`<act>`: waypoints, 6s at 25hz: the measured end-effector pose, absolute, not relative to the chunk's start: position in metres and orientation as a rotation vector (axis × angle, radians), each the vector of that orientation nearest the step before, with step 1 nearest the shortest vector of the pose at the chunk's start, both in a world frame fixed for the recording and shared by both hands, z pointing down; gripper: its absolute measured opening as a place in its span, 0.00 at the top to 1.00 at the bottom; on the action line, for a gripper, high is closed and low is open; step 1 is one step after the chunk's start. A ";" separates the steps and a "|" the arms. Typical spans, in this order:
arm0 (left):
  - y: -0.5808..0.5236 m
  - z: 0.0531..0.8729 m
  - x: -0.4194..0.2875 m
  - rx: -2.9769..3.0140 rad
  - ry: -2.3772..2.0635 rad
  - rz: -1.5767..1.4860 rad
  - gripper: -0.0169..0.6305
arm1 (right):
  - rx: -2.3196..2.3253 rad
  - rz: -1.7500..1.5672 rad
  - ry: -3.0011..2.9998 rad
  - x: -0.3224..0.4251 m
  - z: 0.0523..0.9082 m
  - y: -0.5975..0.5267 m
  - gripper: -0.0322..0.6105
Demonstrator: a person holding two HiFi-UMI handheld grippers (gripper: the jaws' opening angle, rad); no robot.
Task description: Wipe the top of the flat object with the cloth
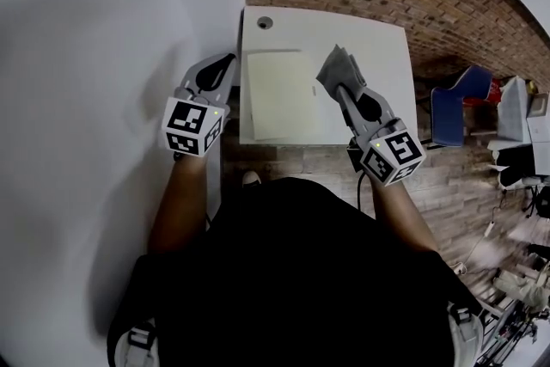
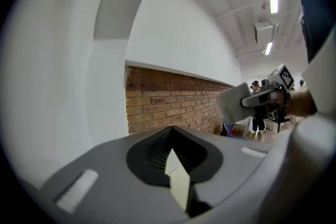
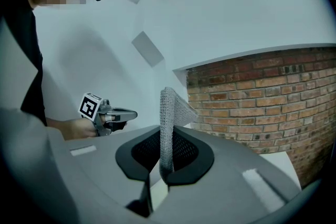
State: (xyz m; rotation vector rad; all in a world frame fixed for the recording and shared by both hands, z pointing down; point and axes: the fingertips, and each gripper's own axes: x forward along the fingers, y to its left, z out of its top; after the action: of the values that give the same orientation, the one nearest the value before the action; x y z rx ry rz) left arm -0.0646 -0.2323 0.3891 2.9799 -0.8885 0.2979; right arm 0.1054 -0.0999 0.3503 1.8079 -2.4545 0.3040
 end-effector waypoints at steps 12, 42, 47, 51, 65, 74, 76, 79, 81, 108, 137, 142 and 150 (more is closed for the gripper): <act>-0.238 0.389 -0.056 2.913 -1.054 0.230 0.97 | 1.634 0.275 -2.576 0.167 0.358 -0.124 0.94; -0.208 0.384 -0.090 2.839 -1.284 0.260 0.97 | 1.404 0.494 -2.730 0.192 0.398 -0.203 0.94; -0.197 0.385 -0.109 2.818 -1.354 0.255 0.97 | 1.345 0.483 -2.679 0.174 0.422 -0.220 0.94; -0.189 0.386 -0.118 2.816 -1.379 0.252 0.97 | 1.287 0.490 -2.663 0.155 0.440 -0.232 0.94; -0.150 0.388 -0.146 2.785 -1.383 0.261 0.97 | 1.108 0.624 -2.576 0.091 0.519 -0.269 0.94; -0.138 0.397 -0.155 2.761 -1.370 0.241 0.97 | 0.998 0.764 -2.528 0.037 0.571 -0.289 0.94; -0.136 0.400 -0.156 2.760 -1.361 0.245 0.97 | 0.991 0.821 -2.513 0.030 0.586 -0.296 0.94; -0.133 0.404 -0.160 2.735 -1.368 0.255 0.97 | 0.990 0.886 -2.486 0.024 0.608 -0.304 0.94; -0.132 0.406 -0.167 2.706 -1.394 0.246 0.97 | 0.991 0.921 -2.457 0.020 0.626 -0.308 0.94; -0.139 0.416 -0.186 2.682 -1.380 0.323 0.97 | 1.147 1.242 -2.157 0.040 0.741 -0.326 0.94; -0.169 0.419 -0.123 2.816 -1.152 0.286 0.97 | 1.390 1.274 -2.008 0.171 0.745 -0.299 0.94; -0.169 0.424 -0.119 2.831 -1.127 0.292 0.97 | 1.425 1.275 -1.978 0.193 0.748 -0.291 0.94; -0.170 0.427 -0.114 2.856 -1.108 0.298 0.97 | 1.466 1.282 -1.947 0.215 0.748 -0.283 0.94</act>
State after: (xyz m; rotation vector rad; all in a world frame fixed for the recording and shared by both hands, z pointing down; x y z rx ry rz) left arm -0.1143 -0.1702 0.4274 2.8559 -1.1081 0.2985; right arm 0.2154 -0.2834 0.7482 1.4661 -1.9466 1.2819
